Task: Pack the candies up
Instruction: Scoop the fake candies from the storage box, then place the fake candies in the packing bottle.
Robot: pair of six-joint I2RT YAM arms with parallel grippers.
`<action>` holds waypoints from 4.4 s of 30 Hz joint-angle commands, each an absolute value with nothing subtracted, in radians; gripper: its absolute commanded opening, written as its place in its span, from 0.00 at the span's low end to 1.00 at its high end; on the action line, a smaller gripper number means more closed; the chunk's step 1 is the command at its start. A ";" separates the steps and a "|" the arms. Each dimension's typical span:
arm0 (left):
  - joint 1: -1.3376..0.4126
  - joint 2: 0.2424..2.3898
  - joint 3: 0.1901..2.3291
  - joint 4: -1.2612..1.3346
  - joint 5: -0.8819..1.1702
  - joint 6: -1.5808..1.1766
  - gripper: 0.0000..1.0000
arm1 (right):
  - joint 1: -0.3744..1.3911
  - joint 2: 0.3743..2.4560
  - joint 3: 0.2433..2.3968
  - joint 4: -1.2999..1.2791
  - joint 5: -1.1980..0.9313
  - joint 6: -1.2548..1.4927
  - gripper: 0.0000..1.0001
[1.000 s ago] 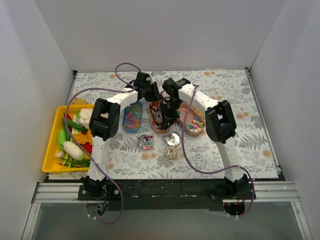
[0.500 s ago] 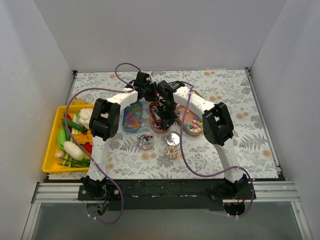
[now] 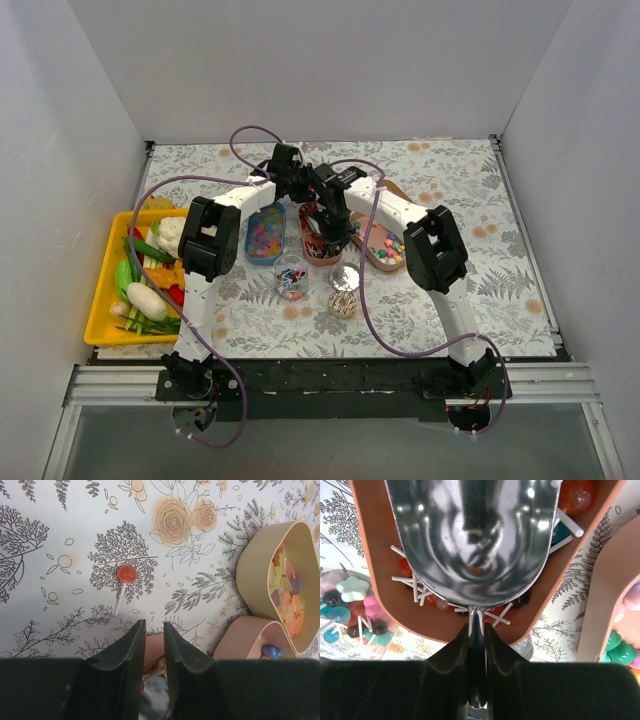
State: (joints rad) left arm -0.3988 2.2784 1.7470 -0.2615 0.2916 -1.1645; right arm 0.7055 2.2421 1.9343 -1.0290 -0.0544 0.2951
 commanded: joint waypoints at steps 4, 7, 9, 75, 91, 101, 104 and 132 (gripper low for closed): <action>-0.413 2.258 1.749 -0.331 0.304 -1.172 0.20 | 0.692 2.203 1.925 -1.054 -0.029 0.304 0.01; -0.411 2.258 1.750 -0.333 0.304 -1.172 0.20 | 0.692 2.163 1.907 -1.089 -0.077 0.316 0.01; -0.411 2.258 1.750 -0.331 0.304 -1.172 0.20 | 0.692 2.142 1.907 -1.138 -0.107 0.325 0.01; -0.425 2.166 1.611 -0.198 0.308 -1.121 0.16 | 0.669 2.295 1.997 -1.220 -0.180 0.301 0.01; -0.423 2.167 1.638 -0.224 0.282 -1.124 0.16 | 0.733 2.132 1.928 -1.233 -0.057 0.314 0.01; -0.423 2.151 1.643 -0.233 0.273 -1.129 0.15 | 0.756 2.027 1.872 -1.229 -0.066 0.301 0.01; -0.423 2.141 1.640 -0.239 0.267 -1.126 0.15 | 0.772 1.987 1.823 -1.203 -0.046 0.292 0.01; -0.417 2.017 1.609 -0.350 0.137 -1.098 0.31 | 0.974 1.658 1.545 -0.999 0.134 0.331 0.01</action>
State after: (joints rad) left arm -0.4210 2.1197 1.5921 -0.2970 0.2157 -1.1183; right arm 0.9234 1.7309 1.4918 -0.9489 0.1287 0.2989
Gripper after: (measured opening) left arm 0.265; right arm 0.197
